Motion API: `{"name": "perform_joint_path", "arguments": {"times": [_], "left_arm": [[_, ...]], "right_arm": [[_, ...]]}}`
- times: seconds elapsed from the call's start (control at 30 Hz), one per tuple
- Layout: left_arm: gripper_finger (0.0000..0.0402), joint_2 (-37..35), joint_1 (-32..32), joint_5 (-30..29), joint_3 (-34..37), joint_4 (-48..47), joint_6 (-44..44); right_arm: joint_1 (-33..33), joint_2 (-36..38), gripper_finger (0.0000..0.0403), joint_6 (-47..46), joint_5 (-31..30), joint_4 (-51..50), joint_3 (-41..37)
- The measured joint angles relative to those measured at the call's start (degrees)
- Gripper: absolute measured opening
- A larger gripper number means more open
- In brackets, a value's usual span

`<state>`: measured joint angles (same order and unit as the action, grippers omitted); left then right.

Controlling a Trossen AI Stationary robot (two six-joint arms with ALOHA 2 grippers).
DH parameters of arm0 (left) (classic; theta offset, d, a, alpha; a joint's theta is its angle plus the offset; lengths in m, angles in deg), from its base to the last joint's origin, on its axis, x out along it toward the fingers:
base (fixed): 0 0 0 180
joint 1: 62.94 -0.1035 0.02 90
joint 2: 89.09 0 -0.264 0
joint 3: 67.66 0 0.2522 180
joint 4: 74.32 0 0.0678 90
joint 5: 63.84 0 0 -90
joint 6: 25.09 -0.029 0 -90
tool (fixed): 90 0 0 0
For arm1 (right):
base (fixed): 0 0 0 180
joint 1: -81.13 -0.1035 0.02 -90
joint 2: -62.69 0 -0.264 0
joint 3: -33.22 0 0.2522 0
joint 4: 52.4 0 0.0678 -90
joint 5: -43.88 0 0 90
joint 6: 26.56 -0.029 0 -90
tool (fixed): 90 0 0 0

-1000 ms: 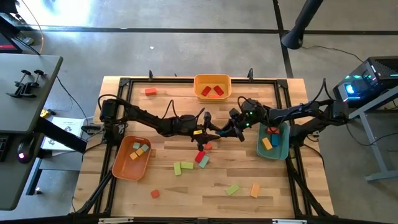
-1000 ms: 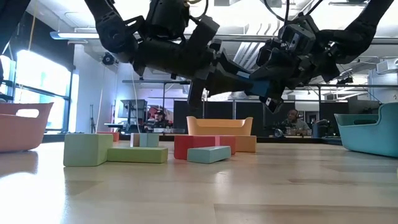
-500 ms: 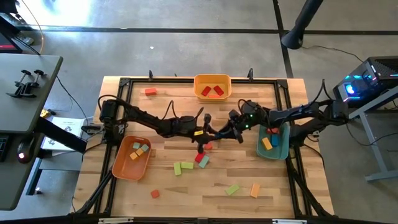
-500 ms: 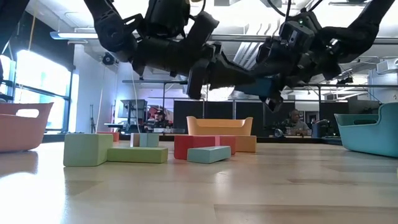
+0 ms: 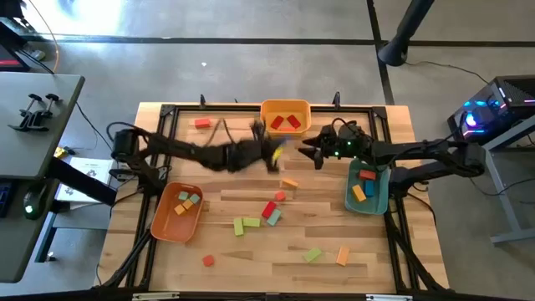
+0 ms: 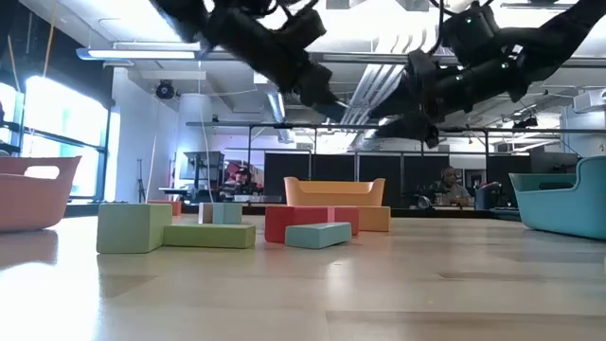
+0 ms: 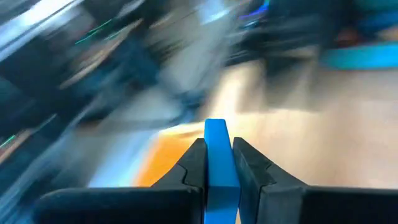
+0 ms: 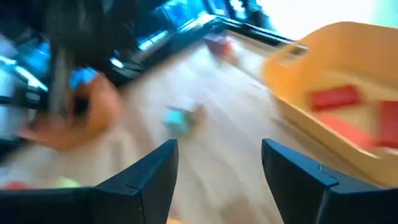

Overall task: Sort blocks by size
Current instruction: Put the blue thin rectangular block into the yellow bin, then put the red thick rectangular block into the blue bin

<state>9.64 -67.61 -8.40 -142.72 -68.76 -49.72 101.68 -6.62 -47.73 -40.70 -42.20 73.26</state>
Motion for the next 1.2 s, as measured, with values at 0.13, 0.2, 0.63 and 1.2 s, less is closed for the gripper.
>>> {"name": "perform_joint_path", "arguments": {"times": [0.13,0.2,0.63,1.2], "left_arm": [[0.0029,1.83,-9.74,6.17,-13.02,-23.18,6.42],[0.0028,5.72,-14.88,15.28,-21.35,-35.07,11.25],[0.0043,30.11,-28.65,34.08,-53.40,-67.94,7.00],[0.0148,30.92,-25.74,31.48,-52.06,-69.88,7.36]], "right_arm": [[-0.48,0.11,0.0226,2.34,-7.27,-3.00,-0.04],[-0.69,0.06,0.0226,3.28,-8.25,-3.20,-0.04],[-0.80,0.04,0.0226,6.24,-8.44,-4.03,-0.04],[-0.80,0.01,0.0226,6.43,-8.38,-4.66,-0.09]]}}
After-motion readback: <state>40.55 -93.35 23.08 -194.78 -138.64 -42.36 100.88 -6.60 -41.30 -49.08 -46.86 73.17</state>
